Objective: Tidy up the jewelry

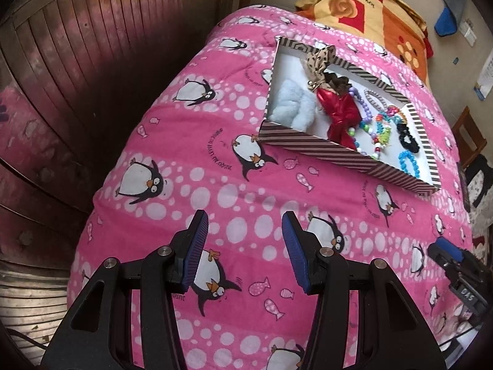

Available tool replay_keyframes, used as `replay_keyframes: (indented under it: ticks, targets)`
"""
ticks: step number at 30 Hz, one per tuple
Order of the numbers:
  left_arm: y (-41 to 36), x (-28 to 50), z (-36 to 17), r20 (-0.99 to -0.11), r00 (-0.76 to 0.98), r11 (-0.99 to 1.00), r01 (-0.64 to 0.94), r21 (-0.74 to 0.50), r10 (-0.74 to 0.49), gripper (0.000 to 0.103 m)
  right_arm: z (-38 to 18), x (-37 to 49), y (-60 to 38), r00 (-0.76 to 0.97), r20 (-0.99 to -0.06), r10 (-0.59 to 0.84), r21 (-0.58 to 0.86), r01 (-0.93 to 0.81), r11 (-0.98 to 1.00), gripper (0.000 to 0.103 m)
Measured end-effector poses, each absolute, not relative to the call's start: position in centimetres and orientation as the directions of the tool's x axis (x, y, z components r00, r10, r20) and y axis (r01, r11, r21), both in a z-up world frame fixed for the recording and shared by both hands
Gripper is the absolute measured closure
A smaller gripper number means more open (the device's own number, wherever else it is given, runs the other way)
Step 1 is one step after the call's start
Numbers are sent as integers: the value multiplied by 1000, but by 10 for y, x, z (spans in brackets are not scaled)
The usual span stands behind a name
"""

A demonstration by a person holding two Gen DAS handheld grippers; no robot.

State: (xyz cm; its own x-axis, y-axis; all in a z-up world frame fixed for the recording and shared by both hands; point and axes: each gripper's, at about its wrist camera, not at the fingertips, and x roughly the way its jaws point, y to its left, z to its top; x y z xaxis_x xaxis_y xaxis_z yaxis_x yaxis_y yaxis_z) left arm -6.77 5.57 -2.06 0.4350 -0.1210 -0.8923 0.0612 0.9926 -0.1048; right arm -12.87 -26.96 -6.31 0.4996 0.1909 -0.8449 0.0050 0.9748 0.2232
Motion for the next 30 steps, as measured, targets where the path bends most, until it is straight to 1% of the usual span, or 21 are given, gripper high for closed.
replay_keyframes:
  ticks: [6,15,21,24,26,30]
  targets:
    - [31,-62,-14,-883,461,995,87,-55,-89,54,-52,-115,-263,515,-836,192,211,-22,977,54]
    - [-17,-42,21,-830,544,984,174,-32,-123,54,-31,-89,-260,554,-814,173,192,-24,981,53]
    - [-37,-34,32,-814,564,980,199,-26,-136,54,-19,-75,-261,580,-800,153,180,-11,984,53]
    - [-44,-31,34,-810,569,978,208,-23,-140,54,-15,-71,-262,587,-796,148,177,-7,984,51]
    - [-48,-30,33,-811,569,977,213,-19,-140,54,-14,-68,-262,590,-794,145,175,-7,985,48]
    - [-52,-29,31,-813,566,976,217,-14,-137,54,-13,-66,-262,592,-793,146,174,-10,985,47]
